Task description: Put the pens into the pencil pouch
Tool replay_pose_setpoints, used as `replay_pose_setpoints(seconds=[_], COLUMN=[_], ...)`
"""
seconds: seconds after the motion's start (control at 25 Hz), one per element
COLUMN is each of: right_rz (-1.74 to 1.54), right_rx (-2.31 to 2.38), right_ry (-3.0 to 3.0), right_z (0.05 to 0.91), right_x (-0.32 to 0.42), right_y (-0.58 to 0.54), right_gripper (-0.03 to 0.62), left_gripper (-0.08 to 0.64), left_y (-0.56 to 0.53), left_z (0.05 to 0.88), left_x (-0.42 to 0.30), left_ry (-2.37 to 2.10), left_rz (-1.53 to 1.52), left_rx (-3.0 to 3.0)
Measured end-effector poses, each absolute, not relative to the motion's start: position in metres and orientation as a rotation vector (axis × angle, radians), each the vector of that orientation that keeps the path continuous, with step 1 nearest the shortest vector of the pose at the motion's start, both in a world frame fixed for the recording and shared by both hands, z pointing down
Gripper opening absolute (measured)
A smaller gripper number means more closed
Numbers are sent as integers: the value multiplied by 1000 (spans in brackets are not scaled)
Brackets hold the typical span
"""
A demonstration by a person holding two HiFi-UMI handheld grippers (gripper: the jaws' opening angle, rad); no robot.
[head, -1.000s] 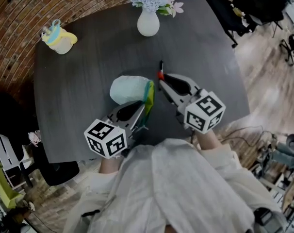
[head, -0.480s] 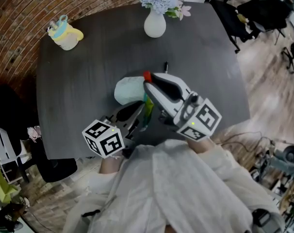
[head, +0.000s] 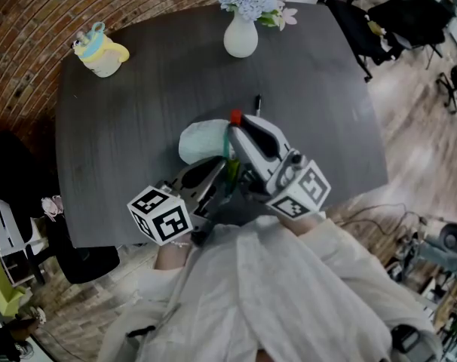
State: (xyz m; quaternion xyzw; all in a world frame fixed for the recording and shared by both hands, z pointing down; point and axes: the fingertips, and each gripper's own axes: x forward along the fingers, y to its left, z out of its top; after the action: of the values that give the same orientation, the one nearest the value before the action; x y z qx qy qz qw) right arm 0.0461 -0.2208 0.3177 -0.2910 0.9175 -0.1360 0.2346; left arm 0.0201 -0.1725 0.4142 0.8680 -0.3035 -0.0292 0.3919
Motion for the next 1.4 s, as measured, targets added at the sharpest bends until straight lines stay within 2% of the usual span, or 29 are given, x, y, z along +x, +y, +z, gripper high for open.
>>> replay_pose_setpoints(seconds=[0.96, 1.4], right_rz=[-492, -676], right_rx=[-808, -1086], right_ry=[2868, 2960], right_z=[397, 434], right_x=[44, 75], right_y=[-191, -240], right_gripper=[62, 63], left_gripper=[38, 38], left_y=[-178, -178], left_z=[416, 423], left_x=[13, 16], left_ry=[-792, -773], left_rz=[-110, -85], left_rx=[2172, 2175])
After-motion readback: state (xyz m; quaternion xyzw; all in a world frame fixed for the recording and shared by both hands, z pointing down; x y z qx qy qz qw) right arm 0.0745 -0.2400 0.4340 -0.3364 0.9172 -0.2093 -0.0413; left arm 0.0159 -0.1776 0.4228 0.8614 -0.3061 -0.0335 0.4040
